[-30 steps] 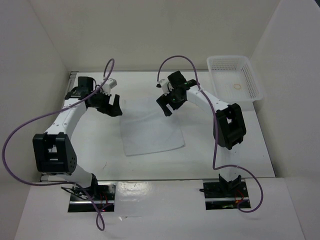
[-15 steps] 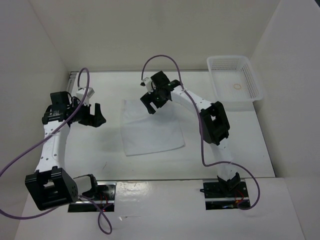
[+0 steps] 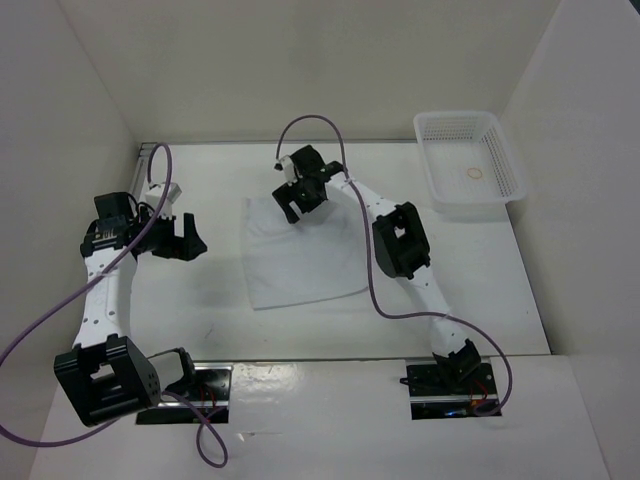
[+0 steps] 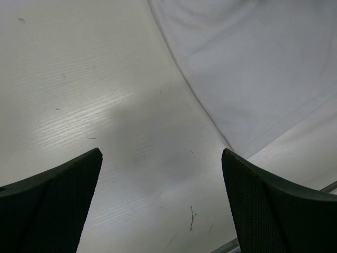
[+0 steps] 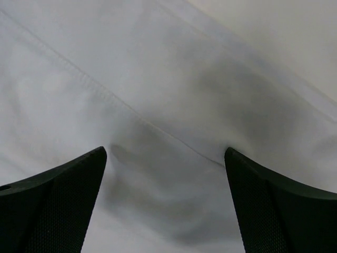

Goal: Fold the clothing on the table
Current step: Flatten the skirt out

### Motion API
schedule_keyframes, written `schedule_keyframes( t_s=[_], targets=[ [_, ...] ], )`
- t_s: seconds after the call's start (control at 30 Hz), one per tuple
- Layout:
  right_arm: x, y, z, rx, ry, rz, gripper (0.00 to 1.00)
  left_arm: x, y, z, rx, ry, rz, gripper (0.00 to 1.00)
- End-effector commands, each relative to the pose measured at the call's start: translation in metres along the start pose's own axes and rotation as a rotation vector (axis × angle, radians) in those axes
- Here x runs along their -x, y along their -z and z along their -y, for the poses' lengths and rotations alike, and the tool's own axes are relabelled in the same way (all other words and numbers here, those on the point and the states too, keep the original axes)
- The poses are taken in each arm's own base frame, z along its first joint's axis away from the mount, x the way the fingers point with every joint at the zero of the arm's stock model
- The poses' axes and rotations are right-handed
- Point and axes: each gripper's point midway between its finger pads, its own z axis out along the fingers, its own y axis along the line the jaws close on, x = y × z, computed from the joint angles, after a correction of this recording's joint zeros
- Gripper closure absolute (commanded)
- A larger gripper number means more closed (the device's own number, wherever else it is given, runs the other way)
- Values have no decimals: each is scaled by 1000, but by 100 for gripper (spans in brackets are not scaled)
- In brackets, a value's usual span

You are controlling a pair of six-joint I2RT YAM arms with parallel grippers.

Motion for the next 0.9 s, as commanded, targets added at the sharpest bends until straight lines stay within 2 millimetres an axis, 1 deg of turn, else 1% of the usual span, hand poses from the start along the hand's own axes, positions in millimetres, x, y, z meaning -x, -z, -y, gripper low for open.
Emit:
schedule_keyframes(
  t_s=[0.0,0.03,0.07,0.1,0.13,0.17,0.2,0.23,0.27,0.3,0.33,0.37,0.4,0.43,0.47,0.5,0.57,0.6,0.63,0.67,0.7,0.77,0.8,0.83,0.87],
  targets=[
    [6,-17,5,-76,-35,-9,2,11,5,3,-20,-52,52,0],
    [28,-10,9,-95,-42,43,2,11,5,3,-20,-52,52,0],
    [17,-27,5,-99,-36,8,2,11,5,3,-20,-52,52,0],
    [36,-15,9,-124,-33,40,2,11,5,3,-20,-52,52,0],
    [18,-38,6,-126,-38,-8,2,11,5,2,-20,-62,52,0],
    [27,-27,7,-139,-37,4,2,11,5,2,-20,-62,52,0],
    [21,-33,7,-164,-31,-11,2,11,5,2,-20,-62,52,0],
    [20,-36,1,-168,-31,-11,2,11,5,2,-20,-62,52,0],
    [23,-34,1,-168,-31,-5,2,11,5,2,-20,-62,52,0],
    [23,-37,-5,-162,-22,-3,2,11,5,4,-29,-62,55,0],
    [23,-37,-4,-171,-22,-4,2,11,5,4,-29,-62,55,0],
    [34,-34,-15,-173,-3,28,2,10,3,3,-31,-56,48,0],
    [37,-32,-14,-186,-3,37,2,10,3,3,-31,-56,48,0],
    [40,-30,-17,-214,-1,46,2,10,3,3,-31,-56,48,0],
    [49,-22,-22,-224,-4,72,2,10,3,3,-31,-56,48,0],
    [56,-15,-22,-225,-5,87,2,10,3,3,-31,-56,48,0],
    [72,6,-22,-234,-16,131,2,10,4,2,-33,-51,53,0],
    [93,35,-22,-247,-19,187,2,11,6,3,-30,-56,60,0],
    [102,46,-23,-247,-20,212,2,11,6,3,-30,-56,60,0],
    [106,56,-21,-259,-22,220,2,11,6,3,-30,-56,60,0],
    [123,86,-22,-269,-26,274,2,13,7,4,-28,-62,67,0],
    [129,106,-23,-269,-27,290,2,14,10,5,-24,-69,76,0],
    [143,139,-25,-269,-30,340,2,14,10,5,-24,-69,76,0],
    [146,153,-26,-269,-31,355,2,16,12,6,-21,-77,85,0],
    [143,157,-27,-269,-30,343,1,16,12,6,-20,-77,85,0]
  ],
)
